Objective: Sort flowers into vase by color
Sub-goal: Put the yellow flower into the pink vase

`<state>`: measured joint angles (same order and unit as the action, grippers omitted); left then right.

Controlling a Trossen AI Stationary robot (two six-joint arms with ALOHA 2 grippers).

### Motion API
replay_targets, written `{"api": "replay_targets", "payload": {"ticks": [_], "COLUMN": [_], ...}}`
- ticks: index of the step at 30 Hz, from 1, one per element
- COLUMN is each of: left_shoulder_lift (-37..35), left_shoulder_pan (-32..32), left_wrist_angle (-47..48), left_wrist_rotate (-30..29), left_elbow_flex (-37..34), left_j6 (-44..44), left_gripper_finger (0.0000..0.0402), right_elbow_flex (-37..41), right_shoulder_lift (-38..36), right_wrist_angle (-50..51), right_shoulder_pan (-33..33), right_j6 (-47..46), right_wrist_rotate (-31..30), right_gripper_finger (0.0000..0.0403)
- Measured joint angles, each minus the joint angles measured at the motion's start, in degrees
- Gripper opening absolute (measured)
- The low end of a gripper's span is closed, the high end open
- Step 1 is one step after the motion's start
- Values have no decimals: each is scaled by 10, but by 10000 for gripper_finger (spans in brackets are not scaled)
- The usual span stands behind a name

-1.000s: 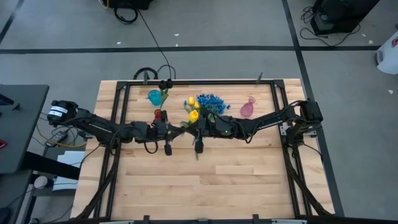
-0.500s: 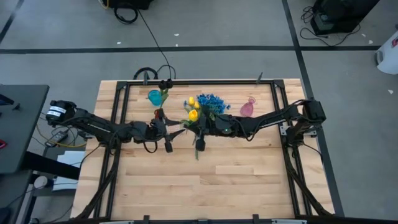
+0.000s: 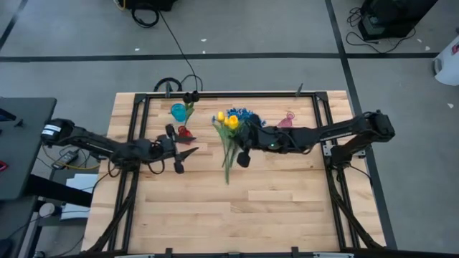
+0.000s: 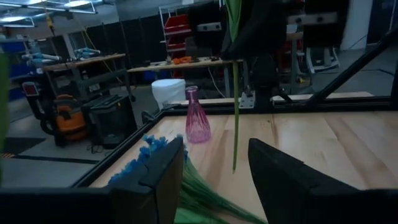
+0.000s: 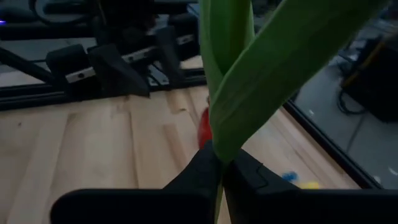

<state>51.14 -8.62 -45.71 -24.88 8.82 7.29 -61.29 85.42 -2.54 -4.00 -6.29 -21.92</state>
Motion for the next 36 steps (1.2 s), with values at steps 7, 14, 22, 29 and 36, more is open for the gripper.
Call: {"api": "replay_targets", "payload": {"ticks": [7, 14, 22, 29, 36], "left_shoulder_lift": [-78, -100, -99, -99, -99], "left_shoulder_pan": [0, 0, 0, 0, 0], "left_wrist_angle": [-47, -10, -2, 2, -10], "left_wrist_rotate": [13, 16, 16, 11, 7], "left_elbow_flex": [-81, -83, -83, -83, -83], "left_j6": [-4, -8, -1, -2, -2], "left_gripper_finger": [188, 188, 188, 188, 188], "right_elbow_flex": [26, 129, 220, 229, 229], "right_shoulder_lift": [-75, -189, -303, -347, -355], "right_wrist_angle": [53, 54, 48, 61, 65], "right_shoulder_pan": [-8, -8, -8, -7, 4], "right_j6": [-17, -71, -122, -88, -20], "right_wrist_rotate": [-55, -134, -167, -195, -248], "right_gripper_finger": [29, 26, 28, 28, 28]}}
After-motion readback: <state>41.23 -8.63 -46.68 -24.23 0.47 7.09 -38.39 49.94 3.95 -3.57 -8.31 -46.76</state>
